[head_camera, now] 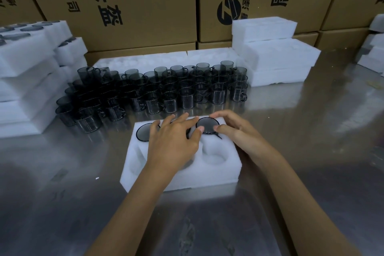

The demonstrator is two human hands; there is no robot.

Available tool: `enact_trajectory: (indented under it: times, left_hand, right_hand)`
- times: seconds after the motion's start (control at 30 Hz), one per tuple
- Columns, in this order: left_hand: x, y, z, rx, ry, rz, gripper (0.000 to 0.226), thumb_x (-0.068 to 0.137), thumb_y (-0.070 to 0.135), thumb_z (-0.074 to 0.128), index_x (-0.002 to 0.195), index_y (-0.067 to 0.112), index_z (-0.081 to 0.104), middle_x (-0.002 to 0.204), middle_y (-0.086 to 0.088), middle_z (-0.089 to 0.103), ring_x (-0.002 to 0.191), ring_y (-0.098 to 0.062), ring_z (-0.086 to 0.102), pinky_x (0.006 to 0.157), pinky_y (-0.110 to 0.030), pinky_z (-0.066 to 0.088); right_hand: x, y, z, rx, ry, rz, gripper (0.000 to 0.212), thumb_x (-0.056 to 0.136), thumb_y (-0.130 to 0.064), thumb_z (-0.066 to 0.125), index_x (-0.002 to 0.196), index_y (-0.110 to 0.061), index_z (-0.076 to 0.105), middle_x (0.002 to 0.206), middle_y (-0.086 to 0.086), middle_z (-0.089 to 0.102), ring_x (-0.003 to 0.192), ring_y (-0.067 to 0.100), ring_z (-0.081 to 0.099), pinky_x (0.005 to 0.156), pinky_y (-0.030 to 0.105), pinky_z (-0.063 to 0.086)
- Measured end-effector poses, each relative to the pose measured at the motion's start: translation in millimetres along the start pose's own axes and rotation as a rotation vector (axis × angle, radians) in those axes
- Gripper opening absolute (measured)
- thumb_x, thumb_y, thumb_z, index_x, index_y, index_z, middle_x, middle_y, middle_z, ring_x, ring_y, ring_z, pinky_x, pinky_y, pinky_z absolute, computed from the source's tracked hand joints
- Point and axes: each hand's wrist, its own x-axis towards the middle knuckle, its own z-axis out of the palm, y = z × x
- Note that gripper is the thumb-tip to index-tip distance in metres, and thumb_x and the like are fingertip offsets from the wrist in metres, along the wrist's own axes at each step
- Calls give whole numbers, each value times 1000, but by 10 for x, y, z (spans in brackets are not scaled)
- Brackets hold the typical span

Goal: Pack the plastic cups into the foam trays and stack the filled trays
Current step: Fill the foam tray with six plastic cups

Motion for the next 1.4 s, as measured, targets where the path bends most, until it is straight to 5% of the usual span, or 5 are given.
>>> enact_trajectory:
  times: [0.2,0.37,0.57,0.73,1.4]
  left_hand:
    - [-50,-15,-24,-8,17,57,41,103,44,38,143,41,47,154,18,39,146,-12,27,119,-44,12]
    - [105,-250,-254,-708,287,-78,47,100,15,48,138,44,48,149,21,40,130,2,42,102,-27,40]
    - [896,-1108,-704,-428,464,-374,49,94,10,52,142,12,40,148,-16,35,122,-27,51,107,-43,40]
    - [1505,-1761,-917,-35,310,-447,57,93,16,56,145,5,35,149,-24,31,137,-43,32,114,-49,31]
    - [1637,-2125,-705,-4,454,-13,12,92,3,59,102,10,60,105,-14,64,99,-34,60,88,-37,46]
  right_hand:
    - [-16,40,-2,93,77,27,24,93,-23,68,116,-30,67,114,-3,72,110,17,67,100,36,51]
    - [131,197,10,115,373,10,14,101,-22,57,104,-17,70,87,-4,76,79,7,72,67,15,54]
    - [389,300,40,-104,587,19,26,100,-21,48,85,-16,68,81,9,73,81,30,70,79,49,58]
    - [611,294,111,-327,733,94,31,96,-26,43,74,-12,60,68,5,61,67,27,58,58,32,41]
    - [748,300,40,-330,729,102,31,93,-25,45,76,-10,65,73,12,68,76,33,63,71,40,52]
